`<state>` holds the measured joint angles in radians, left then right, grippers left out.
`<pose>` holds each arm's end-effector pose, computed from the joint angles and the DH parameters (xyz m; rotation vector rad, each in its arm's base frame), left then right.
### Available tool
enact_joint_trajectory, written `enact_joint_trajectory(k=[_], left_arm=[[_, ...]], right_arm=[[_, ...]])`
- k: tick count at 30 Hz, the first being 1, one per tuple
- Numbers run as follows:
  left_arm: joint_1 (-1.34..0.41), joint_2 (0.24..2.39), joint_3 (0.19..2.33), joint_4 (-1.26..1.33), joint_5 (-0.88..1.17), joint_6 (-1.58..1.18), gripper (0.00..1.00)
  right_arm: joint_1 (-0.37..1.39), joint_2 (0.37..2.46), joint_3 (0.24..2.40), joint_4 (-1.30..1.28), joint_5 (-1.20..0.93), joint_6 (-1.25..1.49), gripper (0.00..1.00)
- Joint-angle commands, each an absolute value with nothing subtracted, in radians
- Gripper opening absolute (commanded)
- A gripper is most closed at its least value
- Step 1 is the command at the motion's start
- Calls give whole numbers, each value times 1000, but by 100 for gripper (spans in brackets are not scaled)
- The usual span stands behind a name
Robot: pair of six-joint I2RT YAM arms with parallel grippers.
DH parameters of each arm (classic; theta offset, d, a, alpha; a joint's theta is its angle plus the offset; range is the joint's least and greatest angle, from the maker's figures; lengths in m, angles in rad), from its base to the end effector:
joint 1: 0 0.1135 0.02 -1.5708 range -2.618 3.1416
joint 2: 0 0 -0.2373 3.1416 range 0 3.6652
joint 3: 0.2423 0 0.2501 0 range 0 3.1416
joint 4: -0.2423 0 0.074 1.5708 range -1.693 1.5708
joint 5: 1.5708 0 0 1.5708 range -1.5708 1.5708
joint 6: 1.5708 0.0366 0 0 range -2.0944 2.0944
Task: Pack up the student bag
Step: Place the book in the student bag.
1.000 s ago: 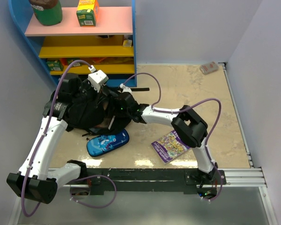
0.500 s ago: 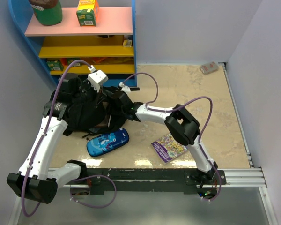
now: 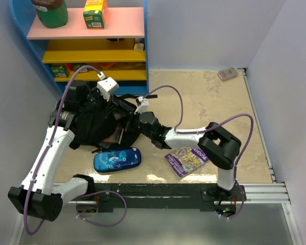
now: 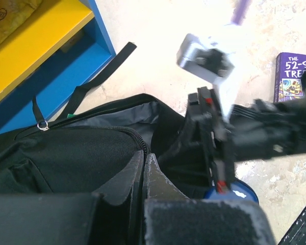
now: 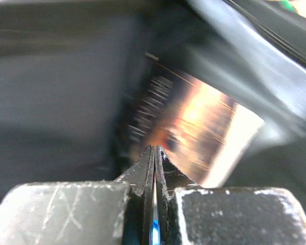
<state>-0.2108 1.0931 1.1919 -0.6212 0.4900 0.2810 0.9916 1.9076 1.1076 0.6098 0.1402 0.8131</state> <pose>0.2298 -0.0668 0.3549 0.7817 1.9047 -0.4678 0.2336 0.3478 0.1843 -0.0600 1.9161 1.1571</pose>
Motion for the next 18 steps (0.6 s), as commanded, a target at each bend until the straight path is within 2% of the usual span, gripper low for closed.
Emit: enact_joint_trajectory(k=[1,6,7,8,11,15,18], left_arm=[[-222,1095,1207,-538,591,281,0],[-222,1103,1223,-548,612,279,0],[-221,1104,1226,-551,614,281,0],[-221,1103,1230,-552,615,281,0],[-221,1097,1238,-558,623,279,0],[-221,1086,1246,-577,653,288,0],[-221,1083,1246,-587,666,301,0]], right_arm=[[1048,1842,1120,761,144,602,0],[1023,1876,1193,556,270,653,0],[1017,1890,1209,488,273,661,13],[1016,1907,1221,474,282,661,42],[1012,1943,1270,428,294,655,57],[999,2002,1368,373,307,634,60],[996,2078,1487,215,356,644,59]])
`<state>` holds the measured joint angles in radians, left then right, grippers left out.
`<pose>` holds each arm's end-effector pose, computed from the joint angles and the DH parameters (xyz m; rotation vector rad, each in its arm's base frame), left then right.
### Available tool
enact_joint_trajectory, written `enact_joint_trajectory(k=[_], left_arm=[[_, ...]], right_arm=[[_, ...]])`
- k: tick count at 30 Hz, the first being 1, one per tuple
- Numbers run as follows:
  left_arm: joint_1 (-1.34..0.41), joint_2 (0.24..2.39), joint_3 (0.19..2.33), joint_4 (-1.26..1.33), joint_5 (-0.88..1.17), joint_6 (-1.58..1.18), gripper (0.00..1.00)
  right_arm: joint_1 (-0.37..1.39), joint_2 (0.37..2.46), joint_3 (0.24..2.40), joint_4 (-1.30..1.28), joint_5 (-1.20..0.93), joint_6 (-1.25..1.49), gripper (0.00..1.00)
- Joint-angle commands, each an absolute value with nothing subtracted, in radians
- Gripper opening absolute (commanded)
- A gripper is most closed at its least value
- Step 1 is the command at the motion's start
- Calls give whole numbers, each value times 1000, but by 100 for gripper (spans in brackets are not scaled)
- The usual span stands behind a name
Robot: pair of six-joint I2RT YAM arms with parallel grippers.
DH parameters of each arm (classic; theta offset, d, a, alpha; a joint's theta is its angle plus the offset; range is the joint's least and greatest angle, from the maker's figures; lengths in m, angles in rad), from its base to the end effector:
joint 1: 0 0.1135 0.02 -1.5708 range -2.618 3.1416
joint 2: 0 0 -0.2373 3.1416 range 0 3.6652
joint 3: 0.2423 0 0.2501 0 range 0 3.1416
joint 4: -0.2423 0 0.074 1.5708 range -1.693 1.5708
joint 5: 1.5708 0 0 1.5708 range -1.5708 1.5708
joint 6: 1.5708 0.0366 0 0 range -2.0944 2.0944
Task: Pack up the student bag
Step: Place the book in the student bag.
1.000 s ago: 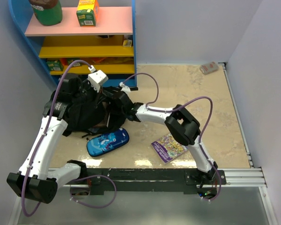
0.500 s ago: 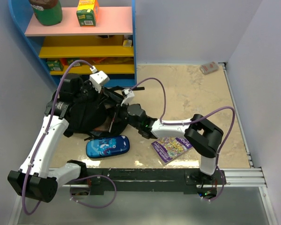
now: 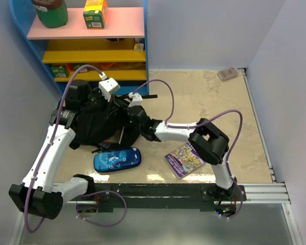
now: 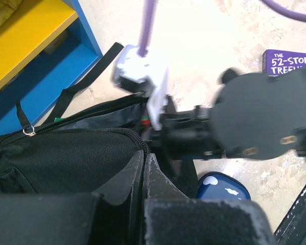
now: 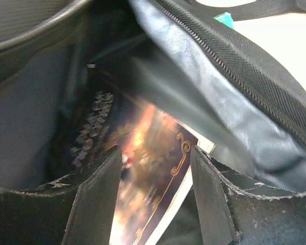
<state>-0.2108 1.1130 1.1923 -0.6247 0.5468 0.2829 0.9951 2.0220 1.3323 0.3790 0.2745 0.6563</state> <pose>0.2330 -0.0693 0.3508 0.8134 1.9056 -0.5320 0.2549 0.3745 0.1855 -0.1355 1.9606 0.8649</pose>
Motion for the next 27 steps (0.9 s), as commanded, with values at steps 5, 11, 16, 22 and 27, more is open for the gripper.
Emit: enact_joint_trajectory(k=[5,11,16,22,27], left_arm=[[-221,1085,1232,-595,663,319,0],[-221,1088,1207,-586,654,337,0],[-222,1098,1169,-565,612,359,0],[-221,1130,1155,-517,583,342,0],[-221,1160,1143,-443,549,333,0]], right_arm=[[996,2140,1551,-53,411,702,62],[1000,2085,1436,-92,465,701,63],[962,2042,1382,-175,503,680,66],[937,1934,1299,-167,491,637,58],[905,1843,1232,-205,485,644,38]])
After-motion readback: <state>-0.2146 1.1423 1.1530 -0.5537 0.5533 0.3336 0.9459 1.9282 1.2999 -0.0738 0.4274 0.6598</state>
